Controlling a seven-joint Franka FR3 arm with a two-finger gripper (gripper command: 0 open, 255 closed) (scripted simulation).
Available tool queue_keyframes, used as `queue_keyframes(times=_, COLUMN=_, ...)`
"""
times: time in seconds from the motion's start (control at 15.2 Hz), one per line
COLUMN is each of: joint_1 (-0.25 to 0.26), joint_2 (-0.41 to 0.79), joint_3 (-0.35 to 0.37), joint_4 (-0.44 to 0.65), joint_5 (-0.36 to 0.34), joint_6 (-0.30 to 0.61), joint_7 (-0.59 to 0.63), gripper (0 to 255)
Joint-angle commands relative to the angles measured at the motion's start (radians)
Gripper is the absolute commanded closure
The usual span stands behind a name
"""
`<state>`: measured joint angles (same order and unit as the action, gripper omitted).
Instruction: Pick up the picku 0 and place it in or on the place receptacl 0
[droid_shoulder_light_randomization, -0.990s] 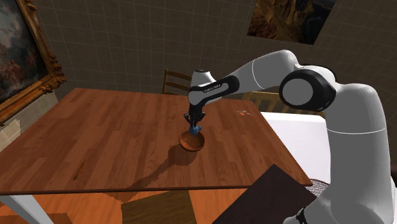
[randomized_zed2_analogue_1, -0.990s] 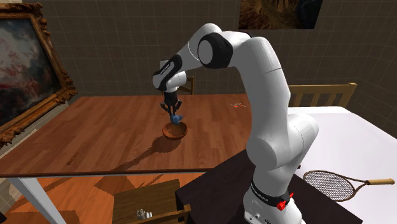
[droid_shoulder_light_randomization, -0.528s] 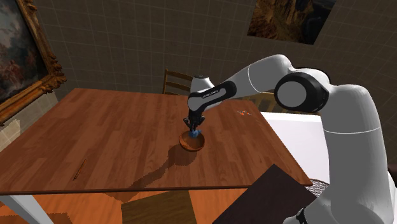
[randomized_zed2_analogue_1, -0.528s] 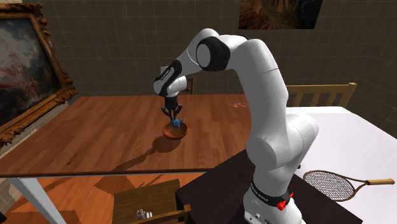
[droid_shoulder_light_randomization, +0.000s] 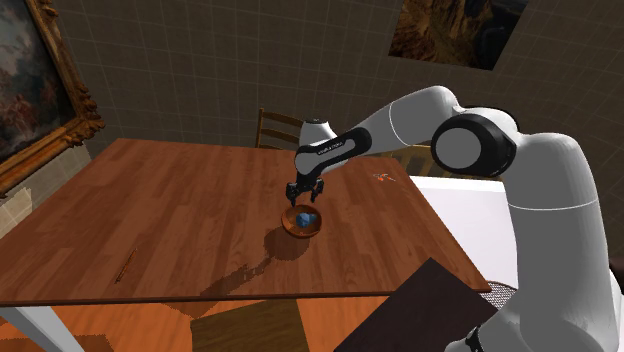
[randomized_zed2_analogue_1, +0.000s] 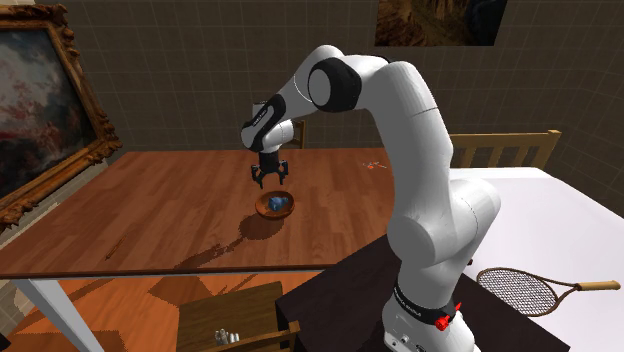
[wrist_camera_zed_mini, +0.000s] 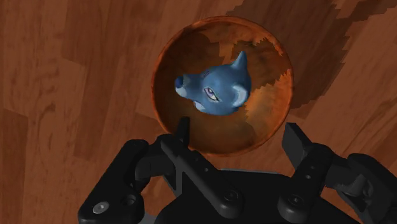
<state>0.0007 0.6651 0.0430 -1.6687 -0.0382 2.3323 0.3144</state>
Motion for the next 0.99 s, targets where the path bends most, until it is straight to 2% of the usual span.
queue_keyframes(times=0.0, joint_1=0.000, joint_2=0.000, joint_3=0.000, joint_4=0.000, joint_5=0.000, joint_6=0.000, joint_7=0.000, gripper=0)
queue_keyframes(times=0.13, joint_1=0.000, joint_2=0.000, joint_3=0.000, joint_4=0.000, joint_5=0.000, joint_6=0.000, joint_7=0.000, gripper=0)
queue_keyframes(times=0.4, joint_1=-0.002, joint_2=-0.080, joint_3=0.003, joint_4=0.007, joint_5=0.004, joint_6=-0.087, joint_7=-0.002, gripper=0)
queue_keyframes(times=0.92, joint_1=-0.002, joint_2=-0.080, joint_3=0.003, joint_4=0.007, joint_5=0.004, joint_6=-0.087, joint_7=-0.002, gripper=0)
